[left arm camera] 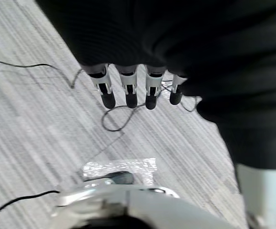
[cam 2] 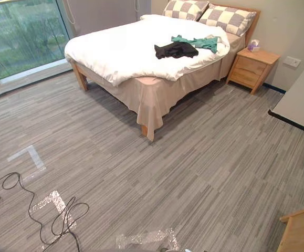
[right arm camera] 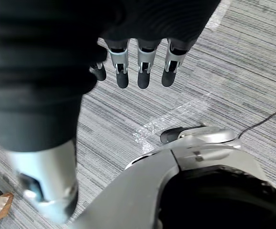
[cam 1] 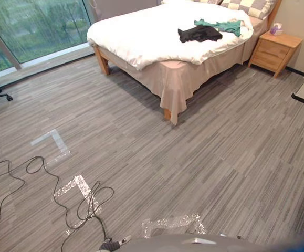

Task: Tidy the bed and pick cloth on bed and put in laundry

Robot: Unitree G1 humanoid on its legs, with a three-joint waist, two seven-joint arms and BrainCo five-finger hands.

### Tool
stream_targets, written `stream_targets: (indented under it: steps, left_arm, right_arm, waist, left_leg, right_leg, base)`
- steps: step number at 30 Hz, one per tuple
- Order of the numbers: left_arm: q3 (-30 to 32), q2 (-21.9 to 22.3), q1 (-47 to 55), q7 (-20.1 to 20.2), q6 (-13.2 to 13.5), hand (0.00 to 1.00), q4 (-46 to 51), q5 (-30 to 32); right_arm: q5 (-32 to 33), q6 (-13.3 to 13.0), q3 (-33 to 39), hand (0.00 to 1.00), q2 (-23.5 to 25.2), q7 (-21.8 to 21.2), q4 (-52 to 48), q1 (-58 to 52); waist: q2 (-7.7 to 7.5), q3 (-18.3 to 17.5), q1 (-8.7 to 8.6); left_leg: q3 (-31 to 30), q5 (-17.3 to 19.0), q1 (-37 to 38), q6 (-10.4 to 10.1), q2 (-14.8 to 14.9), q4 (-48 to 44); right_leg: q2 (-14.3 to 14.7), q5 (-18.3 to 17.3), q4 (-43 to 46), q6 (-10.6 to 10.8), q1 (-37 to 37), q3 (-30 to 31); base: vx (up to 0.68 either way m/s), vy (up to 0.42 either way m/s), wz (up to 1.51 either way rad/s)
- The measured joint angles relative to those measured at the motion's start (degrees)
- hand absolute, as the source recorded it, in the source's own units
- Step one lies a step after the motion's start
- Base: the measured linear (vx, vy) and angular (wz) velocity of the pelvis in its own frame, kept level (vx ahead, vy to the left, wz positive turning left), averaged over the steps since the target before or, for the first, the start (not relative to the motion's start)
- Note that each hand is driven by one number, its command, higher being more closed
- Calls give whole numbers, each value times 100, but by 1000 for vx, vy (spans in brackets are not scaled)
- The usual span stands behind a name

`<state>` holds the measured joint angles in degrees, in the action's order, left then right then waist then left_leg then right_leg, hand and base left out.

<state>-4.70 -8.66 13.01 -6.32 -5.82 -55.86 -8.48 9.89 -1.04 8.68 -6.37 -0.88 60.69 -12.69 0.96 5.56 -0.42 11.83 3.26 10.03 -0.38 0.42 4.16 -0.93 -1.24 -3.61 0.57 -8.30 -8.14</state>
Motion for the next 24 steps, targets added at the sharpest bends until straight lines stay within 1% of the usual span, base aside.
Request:
stream_targets:
  steps: [4,5,6,7,8,9,10,12,13,15,19,24]
  left_arm:
    - [-172,-76,-20,98,66,0,1,9]
    - [-195,-97,-19,111,153,0,1,8]
    - [-195,-99,-20,104,171,0,1,7]
    - [-200,-102,-39,80,187,0,3,6]
    - [-200,-102,-39,80,187,0,3,6]
    - [-214,-99,-39,12,234,0,5,-4]
    - [-215,-93,-44,-43,271,0,7,-13]
    - [-214,-94,-52,-42,302,0,7,-17]
    - [-214,-92,-50,-42,318,0,7,-17]
    - [-212,-83,-46,-58,545,0,3,-2]
    - [-198,-66,-46,-30,687,0,-20,-87]
    - [-179,-60,-77,-1,803,0,-158,-162]
  right_arm:
    - [-6,-11,39,0,28,7,6,15]
    - [-14,-27,40,0,43,7,6,46]
    - [-16,-36,40,0,46,8,6,56]
    - [-25,-62,51,0,51,8,5,88]
    - [-25,-62,51,0,51,8,5,88]
    - [-24,-63,82,0,58,8,5,102]
    - [-22,-65,101,0,63,7,5,114]
    - [-10,-72,173,0,87,5,3,141]
    - [-8,-73,182,0,88,4,3,141]
    - [-1,-127,211,0,96,3,2,145]
    - [2,-188,272,0,105,-1,-4,154]
    - [6,-183,274,0,109,3,-4,154]
  waist:
    - [-16,35,-5]
    - [-38,54,-7]
    - [-42,61,-8]
    - [-42,99,-12]
    - [-42,99,-12]
    - [-40,117,-13]
    - [-39,116,-11]
    - [-38,129,-8]
    - [-35,131,-8]
    - [-29,142,-2]
    - [-2,204,-1]
    - [-10,208,-1]
  left_leg:
    - [10,-17,105,-24,0,97]
    - [13,-17,123,-25,1,97]
    - [14,-17,127,-26,1,97]
    - [15,-10,162,-37,7,97]
    - [15,-10,162,-37,7,97]
    - [15,1,193,-54,14,96]
    - [15,24,200,-91,24,94]
    - [14,34,201,-107,31,94]
    - [14,36,204,-110,35,94]
    - [19,66,226,-156,55,91]
    - [29,72,297,-165,62,91]
    - [42,72,300,-163,62,92]
  right_leg:
    - [22,-4,-97,15,-127,-74]
    - [25,-18,-111,39,-155,-85]
    - [25,-22,-111,46,-160,-89]
    - [25,-53,-111,171,-199,-105]
    - [25,-53,-111,171,-199,-105]
    - [26,-64,-107,223,-231,-140]
    - [31,-70,-102,231,-237,-159]
    - [31,-112,-69,296,-232,-177]
    - [32,-114,-55,298,-230,-182]
    - [45,-115,-27,300,-236,-190]
    - [48,-116,-8,298,-296,-189]
    - [47,-117,-13,288,-274,-189]
  base:
    - [89,-25,2]
    - [46,-32,2]
    - [25,-44,4]
    - [13,-43,3]
    - [10,-50,4]
    - [-2,-39,4]
    - [-8,-38,4]
    - [-11,-43,3]
    - [-16,-37,4]
    - [-20,-36,0]
    - [-34,-29,-2]
    - [-62,-35,-1]
